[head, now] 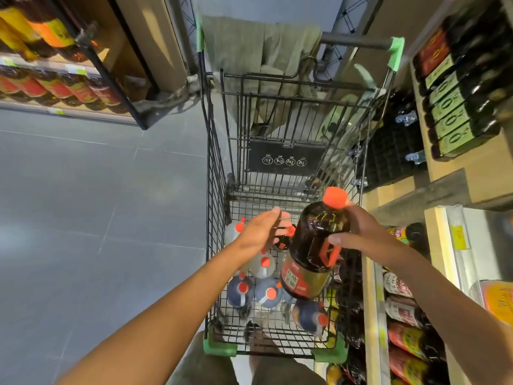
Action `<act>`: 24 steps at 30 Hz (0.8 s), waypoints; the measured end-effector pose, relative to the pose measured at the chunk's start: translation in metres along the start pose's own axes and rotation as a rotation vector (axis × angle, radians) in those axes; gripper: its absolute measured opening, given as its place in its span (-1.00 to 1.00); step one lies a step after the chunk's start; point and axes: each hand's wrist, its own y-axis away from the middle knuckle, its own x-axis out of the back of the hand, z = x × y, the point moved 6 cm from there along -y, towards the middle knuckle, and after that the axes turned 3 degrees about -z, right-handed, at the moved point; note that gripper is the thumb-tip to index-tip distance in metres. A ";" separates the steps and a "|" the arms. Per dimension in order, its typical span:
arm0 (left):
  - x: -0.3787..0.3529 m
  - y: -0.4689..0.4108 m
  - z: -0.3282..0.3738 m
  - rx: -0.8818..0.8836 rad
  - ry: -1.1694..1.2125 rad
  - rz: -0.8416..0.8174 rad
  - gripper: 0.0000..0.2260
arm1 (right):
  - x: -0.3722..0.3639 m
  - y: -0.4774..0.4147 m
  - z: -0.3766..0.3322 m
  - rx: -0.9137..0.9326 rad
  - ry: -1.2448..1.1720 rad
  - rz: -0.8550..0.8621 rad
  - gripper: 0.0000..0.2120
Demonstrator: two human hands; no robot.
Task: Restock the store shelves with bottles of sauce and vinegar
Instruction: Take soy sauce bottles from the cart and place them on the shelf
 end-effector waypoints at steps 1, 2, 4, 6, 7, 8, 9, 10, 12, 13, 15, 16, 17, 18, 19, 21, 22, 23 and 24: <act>-0.006 0.001 0.002 0.034 0.079 -0.031 -0.54 | -0.002 -0.003 -0.008 0.026 -0.031 -0.002 -0.59; -0.012 0.004 0.004 0.054 0.131 -0.060 -0.51 | -0.004 -0.008 -0.014 0.055 -0.066 -0.002 -0.64; -0.019 0.008 0.003 0.095 0.206 -0.089 -0.45 | -0.005 -0.018 -0.024 0.113 -0.156 0.034 -0.62; -0.022 0.013 -0.001 0.133 0.285 -0.115 -0.36 | -0.006 -0.027 -0.029 0.147 -0.257 0.046 -0.60; -0.023 0.015 -0.003 0.155 0.322 -0.123 -0.31 | -0.008 -0.032 -0.032 0.153 -0.289 0.038 -0.63; -0.024 0.016 -0.005 0.174 0.347 -0.118 -0.29 | -0.011 -0.036 -0.033 0.155 -0.306 0.026 -0.65; -0.024 0.017 -0.005 0.185 0.364 -0.116 -0.29 | -0.013 -0.039 -0.034 0.154 -0.315 0.014 -0.66; -0.023 0.017 -0.005 0.189 0.375 -0.117 -0.30 | -0.015 -0.043 -0.035 0.151 -0.321 0.007 -0.63; -0.022 0.016 -0.004 0.192 0.407 -0.113 -0.28 | -0.019 -0.051 -0.037 0.137 -0.338 -0.006 -0.60; -0.021 0.016 -0.004 0.189 0.418 -0.111 -0.26 | -0.022 -0.054 -0.039 0.141 -0.341 -0.029 -0.63; -0.018 0.016 -0.003 0.158 0.444 -0.110 -0.24 | -0.027 -0.061 -0.037 0.133 -0.335 -0.066 -0.65; -0.017 0.016 -0.002 0.141 0.460 -0.114 -0.23 | -0.029 -0.064 -0.033 0.117 -0.331 -0.063 -0.59; -0.016 0.016 0.000 0.129 0.468 -0.121 -0.23 | -0.031 -0.066 -0.028 0.088 -0.336 -0.056 -0.49; -0.015 0.015 0.000 0.121 0.463 -0.122 -0.22 | -0.033 -0.069 -0.021 0.058 -0.343 -0.057 -0.40; -0.013 0.015 -0.001 0.117 0.451 -0.112 -0.21 | -0.035 -0.072 -0.016 0.039 -0.347 -0.063 -0.36; -0.007 0.015 -0.003 0.112 0.435 -0.068 -0.16 | -0.041 -0.076 -0.008 0.042 -0.345 -0.094 -0.42; -0.003 0.015 -0.005 0.107 0.427 -0.051 -0.12 | -0.044 -0.078 -0.005 0.041 -0.342 -0.108 -0.49; 0.000 0.014 -0.008 0.102 0.417 -0.043 -0.09 | -0.046 -0.080 -0.002 0.033 -0.334 -0.115 -0.52; 0.004 0.014 -0.013 0.098 0.409 -0.034 -0.08 | -0.046 -0.082 0.003 0.025 -0.306 -0.110 -0.51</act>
